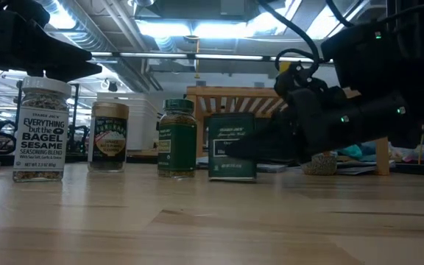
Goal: Shelf spices
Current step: Remove the black seasoning can from the shelf, then put the green seasoning bottle on the shelf
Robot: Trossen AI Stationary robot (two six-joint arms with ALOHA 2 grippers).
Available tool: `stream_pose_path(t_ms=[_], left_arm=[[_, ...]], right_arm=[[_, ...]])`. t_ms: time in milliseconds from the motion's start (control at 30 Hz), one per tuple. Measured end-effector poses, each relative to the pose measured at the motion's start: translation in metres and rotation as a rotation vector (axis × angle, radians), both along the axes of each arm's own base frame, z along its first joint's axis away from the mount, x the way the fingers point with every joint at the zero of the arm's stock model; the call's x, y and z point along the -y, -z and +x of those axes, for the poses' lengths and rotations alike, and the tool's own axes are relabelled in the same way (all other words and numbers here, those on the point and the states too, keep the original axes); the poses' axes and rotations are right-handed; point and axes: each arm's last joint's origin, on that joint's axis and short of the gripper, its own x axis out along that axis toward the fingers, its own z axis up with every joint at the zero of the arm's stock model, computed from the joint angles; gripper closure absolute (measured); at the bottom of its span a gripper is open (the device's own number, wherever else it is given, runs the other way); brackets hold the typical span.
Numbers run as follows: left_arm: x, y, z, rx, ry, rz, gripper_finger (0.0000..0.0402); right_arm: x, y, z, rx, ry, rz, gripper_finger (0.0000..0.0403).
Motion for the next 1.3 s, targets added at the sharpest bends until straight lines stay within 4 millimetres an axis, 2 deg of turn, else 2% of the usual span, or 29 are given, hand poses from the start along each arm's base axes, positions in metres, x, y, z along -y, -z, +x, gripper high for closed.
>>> stream_pose_path(t_ms=[133,267,467,633,867,1033,1300], left_arm=[[0.0,0.0,0.0,0.0,0.0,0.0,0.0041],[0.0,0.0,0.0,0.0,0.0,0.0,0.0041],[0.0,0.0,0.0,0.0,0.0,0.0,0.004],[0.0,0.0,0.0,0.0,0.0,0.0,0.0041],[0.0,0.0,0.0,0.0,0.0,0.0,0.004],[0.0,0.0,0.0,0.0,0.0,0.0,0.004],[0.0,0.0,0.0,0.0,0.0,0.0,0.0041]], right_arm=[[0.0,0.004,-0.001,-0.036,-0.003,-0.004,0.0224],[0.0,0.005,-0.002,-0.038,0.015,0.058,0.0166],[0.001,0.005,-0.003,-0.041,0.019,0.054,0.0081],[0.003,0.002,-0.012,0.018,0.017,0.051,0.0036],[0.007,-0.005,-0.024,0.118,0.016,0.081,0.0016],[0.008,-0.009,-0.024,0.143,0.042,0.082,0.0015],[0.011,-0.035,-0.031,0.215,0.071,0.064,0.0015]])
